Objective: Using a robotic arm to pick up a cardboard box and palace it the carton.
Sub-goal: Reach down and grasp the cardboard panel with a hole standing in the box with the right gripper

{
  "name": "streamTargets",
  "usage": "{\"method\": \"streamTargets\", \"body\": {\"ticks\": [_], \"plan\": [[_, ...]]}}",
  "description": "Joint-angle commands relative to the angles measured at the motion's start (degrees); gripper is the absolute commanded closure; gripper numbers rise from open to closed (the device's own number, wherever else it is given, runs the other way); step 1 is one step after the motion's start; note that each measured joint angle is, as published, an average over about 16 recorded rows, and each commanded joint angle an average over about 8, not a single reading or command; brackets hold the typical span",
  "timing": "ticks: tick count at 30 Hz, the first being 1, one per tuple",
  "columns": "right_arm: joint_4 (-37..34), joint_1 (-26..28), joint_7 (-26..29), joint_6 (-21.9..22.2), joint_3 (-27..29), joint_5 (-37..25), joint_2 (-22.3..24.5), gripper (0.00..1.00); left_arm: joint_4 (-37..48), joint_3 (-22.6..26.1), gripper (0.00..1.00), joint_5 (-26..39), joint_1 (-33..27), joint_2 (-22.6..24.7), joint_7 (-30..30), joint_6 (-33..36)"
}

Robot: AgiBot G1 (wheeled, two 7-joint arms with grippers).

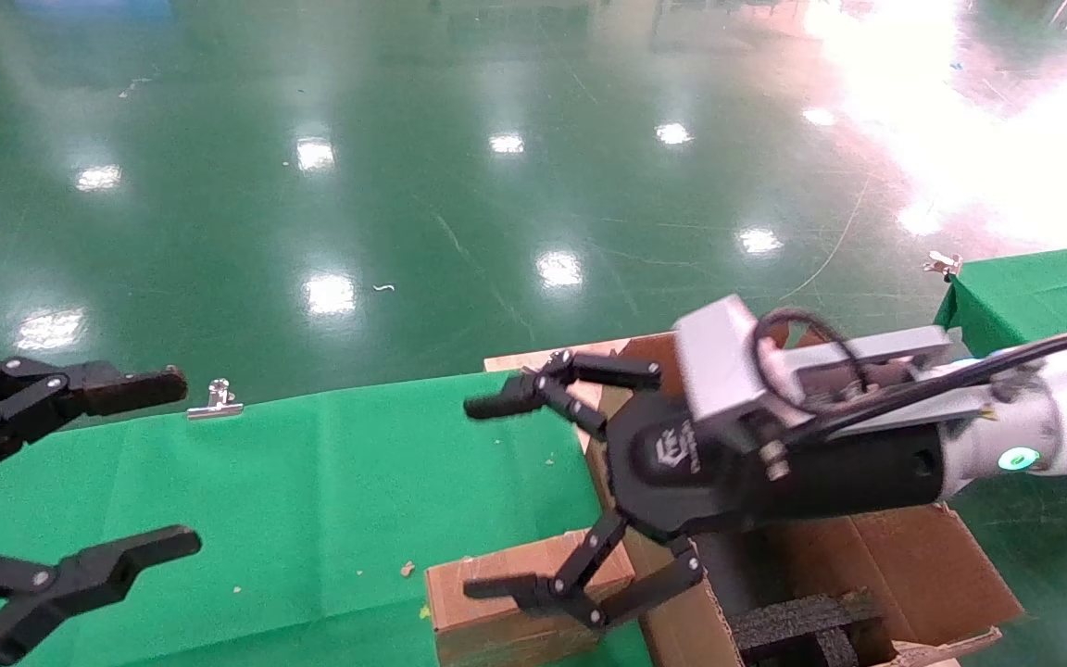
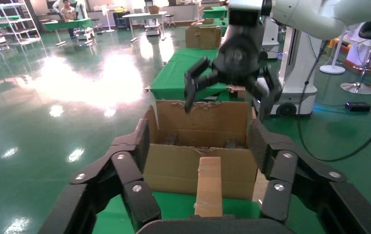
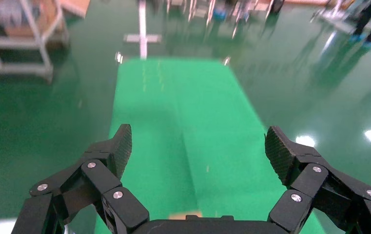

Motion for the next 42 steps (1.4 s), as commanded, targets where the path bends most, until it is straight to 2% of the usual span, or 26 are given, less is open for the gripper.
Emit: {"method": "streamTargets", "body": {"ticks": [1, 6, 13, 37, 42], "plan": [[-0.23, 2.15, 0.24, -1.04, -1.73, -3.49, -0.13, 0.0, 0.0, 0.0, 1.0, 0.0, 0.0, 0.0, 0.0, 0.0], [-0.5, 7.7, 2.65, -1.39, -7.36, -12.24, -2.32, 0.0, 0.0, 0.01, 1.0, 0.0, 0.0, 0.0, 0.0, 0.0], [-1.74, 12.92, 4.26, -1.69, -14.46, -20.45, -6.12, 0.0, 0.0, 0.01, 1.0, -0.01, 0.0, 0.0, 0.01, 0.0], [-8.81, 22.01, -0.61, -1.95, -31.46, -30.9, -13.98, 0.0, 0.0, 0.03, 0.99, -0.02, -0.01, -0.01, 0.02, -0.01], [-9.48, 23.76, -1.67, -1.84, -34.3, -32.04, -15.33, 0.0, 0.0, 0.03, 0.37, -0.02, -0.01, -0.01, 0.02, -0.01]]}}
